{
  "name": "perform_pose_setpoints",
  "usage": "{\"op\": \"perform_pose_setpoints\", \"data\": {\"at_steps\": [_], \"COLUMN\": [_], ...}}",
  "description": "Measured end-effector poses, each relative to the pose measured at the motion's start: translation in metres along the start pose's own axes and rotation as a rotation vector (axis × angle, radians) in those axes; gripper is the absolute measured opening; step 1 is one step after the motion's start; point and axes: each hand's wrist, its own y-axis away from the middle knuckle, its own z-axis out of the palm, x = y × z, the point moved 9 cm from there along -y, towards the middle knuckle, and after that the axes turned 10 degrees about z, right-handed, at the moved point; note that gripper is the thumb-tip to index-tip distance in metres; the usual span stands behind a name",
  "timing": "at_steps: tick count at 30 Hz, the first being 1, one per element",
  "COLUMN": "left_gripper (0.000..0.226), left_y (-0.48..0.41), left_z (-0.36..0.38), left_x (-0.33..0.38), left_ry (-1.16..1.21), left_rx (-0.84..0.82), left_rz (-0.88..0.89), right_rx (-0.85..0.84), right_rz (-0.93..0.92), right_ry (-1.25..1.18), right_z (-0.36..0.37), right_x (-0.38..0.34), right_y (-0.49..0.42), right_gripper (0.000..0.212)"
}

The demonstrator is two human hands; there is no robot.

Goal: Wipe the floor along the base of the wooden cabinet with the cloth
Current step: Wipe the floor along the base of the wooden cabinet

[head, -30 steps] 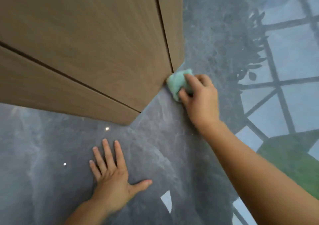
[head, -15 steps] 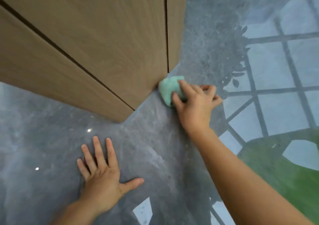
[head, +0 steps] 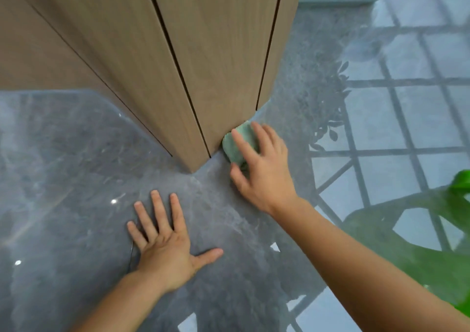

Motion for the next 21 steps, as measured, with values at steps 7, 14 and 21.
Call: {"op": "perform_pose_setpoints", "data": {"at_steps": [7,14,21], "left_gripper": [0.142,0.143,0.144], "left_y": [0.004,0.001,-0.002], "left_z": [-0.003,-0.002,-0.004], "left_x": [0.004,0.004,0.006], "left_ry": [0.020,0.020,0.037], "left_rx": [-0.024,0.014,0.026], "left_rz": [0.021,0.040,0.036], "right_rx": [-0.197,-0.163,-0.003], "right_rz": [-0.123,-0.045,0.161], "right_ry": [0.357,0.051,-0.107], "right_z": [0.017,0.001,-0.043], "right_x": [0.034,0.007,0.013], "right_y": [0.003,0.004,0.003], "right_gripper": [0.081,0.078,0.056]}}
